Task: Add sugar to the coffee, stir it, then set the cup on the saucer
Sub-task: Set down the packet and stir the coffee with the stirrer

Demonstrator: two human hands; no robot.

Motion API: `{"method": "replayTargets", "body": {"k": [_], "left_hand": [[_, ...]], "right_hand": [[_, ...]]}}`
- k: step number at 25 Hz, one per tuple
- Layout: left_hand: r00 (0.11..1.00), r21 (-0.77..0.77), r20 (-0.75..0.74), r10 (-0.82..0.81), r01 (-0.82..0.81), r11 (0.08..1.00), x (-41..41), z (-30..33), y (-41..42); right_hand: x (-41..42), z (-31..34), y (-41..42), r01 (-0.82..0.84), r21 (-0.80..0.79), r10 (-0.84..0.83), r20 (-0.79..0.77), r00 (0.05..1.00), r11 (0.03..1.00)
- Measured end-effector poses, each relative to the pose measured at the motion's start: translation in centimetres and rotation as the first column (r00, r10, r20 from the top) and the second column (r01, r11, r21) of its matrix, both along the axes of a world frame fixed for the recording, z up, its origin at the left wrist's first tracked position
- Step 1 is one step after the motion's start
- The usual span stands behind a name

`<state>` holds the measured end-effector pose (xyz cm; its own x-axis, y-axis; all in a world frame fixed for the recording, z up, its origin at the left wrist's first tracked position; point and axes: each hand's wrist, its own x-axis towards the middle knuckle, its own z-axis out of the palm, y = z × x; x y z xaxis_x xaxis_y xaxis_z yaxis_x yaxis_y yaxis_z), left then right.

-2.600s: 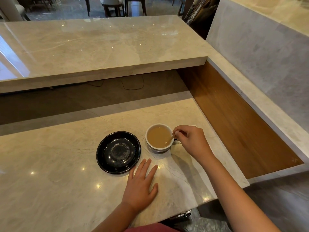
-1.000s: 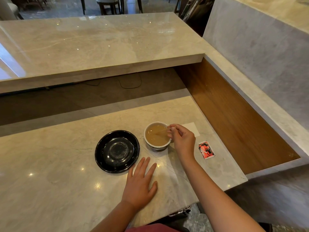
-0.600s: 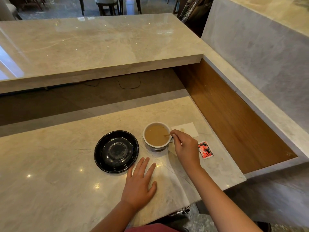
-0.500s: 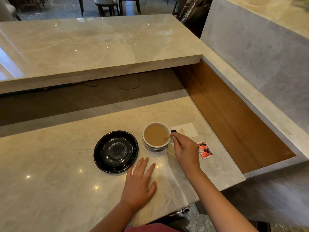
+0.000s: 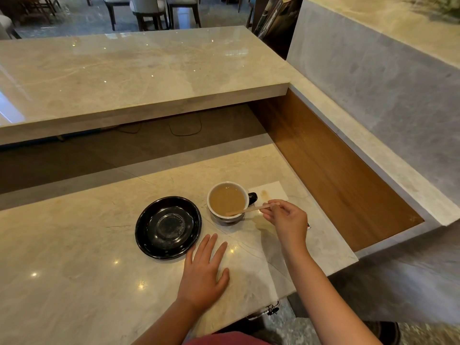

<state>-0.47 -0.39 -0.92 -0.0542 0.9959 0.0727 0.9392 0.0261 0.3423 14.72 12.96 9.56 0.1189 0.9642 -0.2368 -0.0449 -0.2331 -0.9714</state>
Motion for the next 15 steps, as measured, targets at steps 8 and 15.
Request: {"method": "replayTargets", "body": {"k": [8,15], "left_hand": [[1.000,-0.008,0.005,-0.010,0.010,1.000,0.0,-0.1,0.0],[1.000,-0.027,-0.001,0.002,-0.002,1.000,-0.1,-0.1,0.0]], "right_hand": [[3.8,1.7,1.1,0.040,0.029,-0.040,0.005,0.999,0.999],[8.4,3.4,2.0,-0.061,0.238,0.043,0.078,0.996,0.969]]}}
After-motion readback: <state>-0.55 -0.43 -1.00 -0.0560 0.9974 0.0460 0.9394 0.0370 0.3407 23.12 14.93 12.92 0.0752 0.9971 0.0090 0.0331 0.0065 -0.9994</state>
